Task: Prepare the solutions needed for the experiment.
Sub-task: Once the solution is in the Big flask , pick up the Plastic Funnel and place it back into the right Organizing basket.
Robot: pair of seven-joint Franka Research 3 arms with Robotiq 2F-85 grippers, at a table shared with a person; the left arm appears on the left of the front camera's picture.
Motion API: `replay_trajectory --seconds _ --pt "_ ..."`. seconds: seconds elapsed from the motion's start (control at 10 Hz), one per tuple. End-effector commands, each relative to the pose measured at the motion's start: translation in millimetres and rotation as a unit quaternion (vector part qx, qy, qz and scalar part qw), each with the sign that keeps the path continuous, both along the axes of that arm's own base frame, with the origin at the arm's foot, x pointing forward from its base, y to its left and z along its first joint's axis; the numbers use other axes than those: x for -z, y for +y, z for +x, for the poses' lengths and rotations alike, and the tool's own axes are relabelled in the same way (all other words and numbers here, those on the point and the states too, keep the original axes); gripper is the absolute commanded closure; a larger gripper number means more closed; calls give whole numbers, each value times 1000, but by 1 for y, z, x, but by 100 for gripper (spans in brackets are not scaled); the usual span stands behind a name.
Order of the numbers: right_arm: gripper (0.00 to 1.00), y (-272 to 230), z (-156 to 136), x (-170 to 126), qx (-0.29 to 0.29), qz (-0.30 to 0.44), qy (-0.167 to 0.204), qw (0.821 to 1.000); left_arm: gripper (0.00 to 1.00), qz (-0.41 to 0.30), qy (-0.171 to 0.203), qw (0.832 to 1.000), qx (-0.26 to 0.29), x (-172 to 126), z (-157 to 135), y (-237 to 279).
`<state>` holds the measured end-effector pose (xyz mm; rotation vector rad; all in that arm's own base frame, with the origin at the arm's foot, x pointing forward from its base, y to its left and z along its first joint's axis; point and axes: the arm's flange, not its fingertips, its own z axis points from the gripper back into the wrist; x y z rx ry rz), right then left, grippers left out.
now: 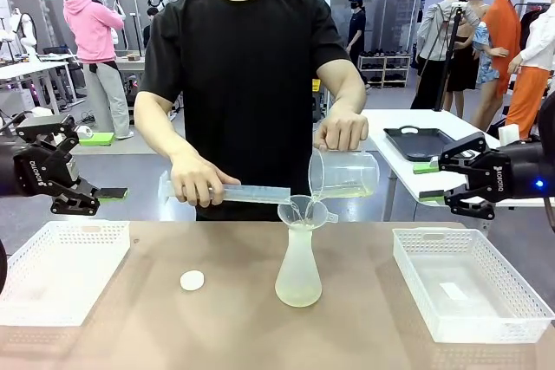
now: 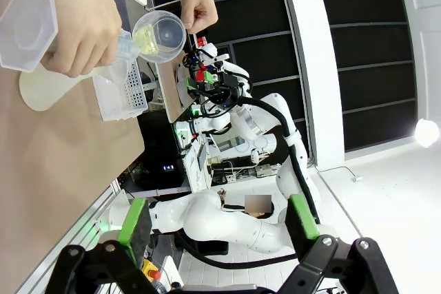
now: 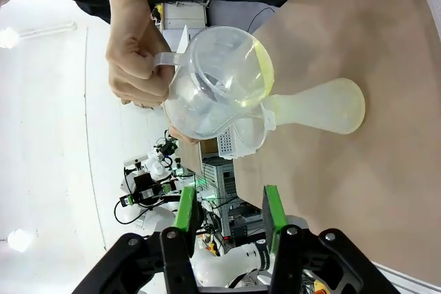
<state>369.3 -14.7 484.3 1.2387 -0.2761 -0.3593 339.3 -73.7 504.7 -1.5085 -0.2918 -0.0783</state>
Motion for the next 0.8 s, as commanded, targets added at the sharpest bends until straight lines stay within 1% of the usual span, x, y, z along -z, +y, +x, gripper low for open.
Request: replay_trajectory --seconds 0.0,0.7 --pt "50 3 -3 -2 5 8 0 1000 0 -13 0 1000 0 -3 0 -3" --pt "50 3 -3 -2 5 8 0 1000 0 -13 0 1000 0 -3 0 -3"
